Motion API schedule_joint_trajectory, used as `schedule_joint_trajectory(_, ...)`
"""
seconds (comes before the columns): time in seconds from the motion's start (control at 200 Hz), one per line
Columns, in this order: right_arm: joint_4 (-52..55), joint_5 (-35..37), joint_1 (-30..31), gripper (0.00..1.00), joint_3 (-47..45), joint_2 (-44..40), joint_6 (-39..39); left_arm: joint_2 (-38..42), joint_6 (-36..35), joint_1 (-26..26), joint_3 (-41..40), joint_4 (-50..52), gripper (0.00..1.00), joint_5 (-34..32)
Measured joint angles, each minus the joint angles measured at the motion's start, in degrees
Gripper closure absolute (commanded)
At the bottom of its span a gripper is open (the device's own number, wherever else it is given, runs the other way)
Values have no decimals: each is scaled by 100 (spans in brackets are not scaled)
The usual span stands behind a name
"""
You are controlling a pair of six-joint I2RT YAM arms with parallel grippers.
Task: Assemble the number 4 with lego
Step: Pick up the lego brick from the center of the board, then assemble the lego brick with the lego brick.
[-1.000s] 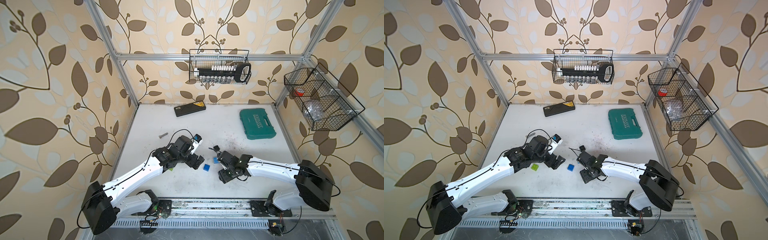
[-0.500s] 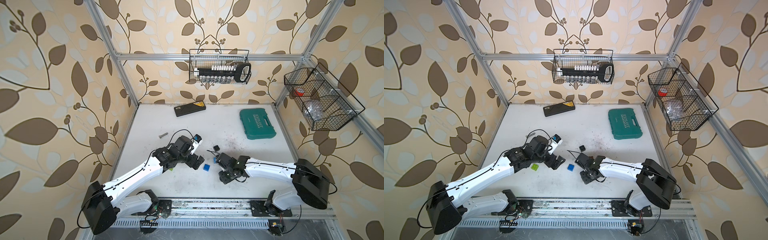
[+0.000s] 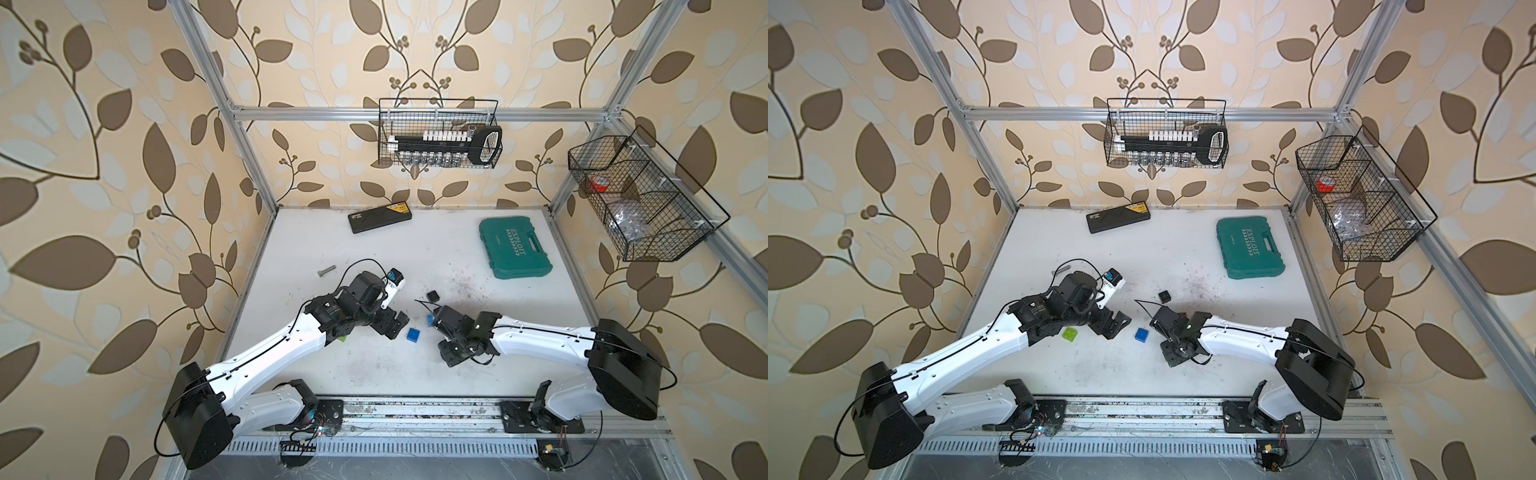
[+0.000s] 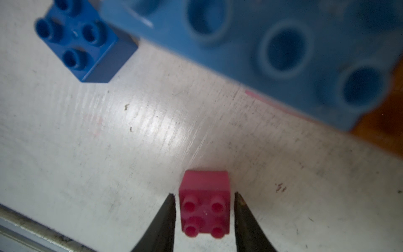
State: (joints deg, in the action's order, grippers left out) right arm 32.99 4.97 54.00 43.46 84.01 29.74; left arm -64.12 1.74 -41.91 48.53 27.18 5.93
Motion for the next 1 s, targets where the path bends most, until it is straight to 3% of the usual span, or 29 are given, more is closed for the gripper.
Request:
schedule_joint_trajectory(0.355, 168, 20, 33, 79, 55, -76, 136, 0, -2, 0, -2, 2, 1, 0)
schedule_joint_trajectory(0.685, 1401, 22, 37, 80, 841, -1043, 660, 2, 59, 37, -2, 2, 1, 0)
schedule_joint_trajectory(1.0, 2155, 195, -498, 80, 1718, -678, 922, 2, 168, 354, -7, -188, 1, 260)
